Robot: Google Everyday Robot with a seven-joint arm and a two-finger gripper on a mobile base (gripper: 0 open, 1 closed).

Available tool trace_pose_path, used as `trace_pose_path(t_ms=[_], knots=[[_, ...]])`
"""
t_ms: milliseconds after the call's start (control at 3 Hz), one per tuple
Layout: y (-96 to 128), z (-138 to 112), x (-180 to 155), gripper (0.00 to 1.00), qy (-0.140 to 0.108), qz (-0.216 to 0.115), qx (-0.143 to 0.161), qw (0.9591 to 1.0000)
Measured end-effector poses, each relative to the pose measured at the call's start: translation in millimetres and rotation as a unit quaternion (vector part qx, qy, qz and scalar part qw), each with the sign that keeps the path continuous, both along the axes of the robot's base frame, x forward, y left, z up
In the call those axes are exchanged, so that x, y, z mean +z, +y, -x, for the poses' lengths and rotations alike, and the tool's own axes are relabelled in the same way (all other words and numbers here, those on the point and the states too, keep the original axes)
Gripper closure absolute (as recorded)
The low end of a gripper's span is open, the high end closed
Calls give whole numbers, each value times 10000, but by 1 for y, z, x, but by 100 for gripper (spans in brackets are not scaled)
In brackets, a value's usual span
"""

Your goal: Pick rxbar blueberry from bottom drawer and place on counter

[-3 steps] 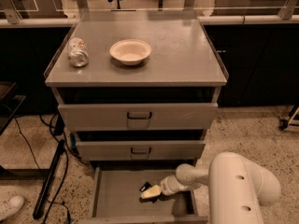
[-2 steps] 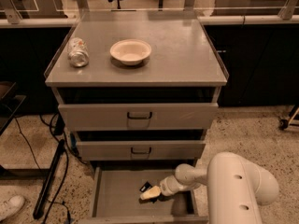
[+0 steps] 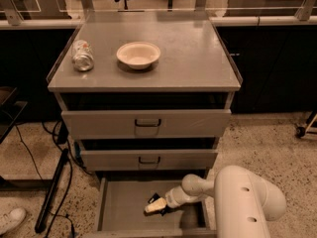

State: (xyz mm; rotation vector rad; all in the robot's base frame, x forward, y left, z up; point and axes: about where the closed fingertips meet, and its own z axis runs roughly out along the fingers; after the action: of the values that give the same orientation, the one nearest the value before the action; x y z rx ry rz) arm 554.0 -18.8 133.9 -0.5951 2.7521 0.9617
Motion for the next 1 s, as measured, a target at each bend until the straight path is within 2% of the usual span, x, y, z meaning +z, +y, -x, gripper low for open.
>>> trace_pose_path(t_ms=[333,667,1000], knots=[[12,-6,-1,0,4,-236,83,9997],[15,-5,-2,0,61,-251,133,9996],[15,-5,-2,16,61,-251,134,9996]])
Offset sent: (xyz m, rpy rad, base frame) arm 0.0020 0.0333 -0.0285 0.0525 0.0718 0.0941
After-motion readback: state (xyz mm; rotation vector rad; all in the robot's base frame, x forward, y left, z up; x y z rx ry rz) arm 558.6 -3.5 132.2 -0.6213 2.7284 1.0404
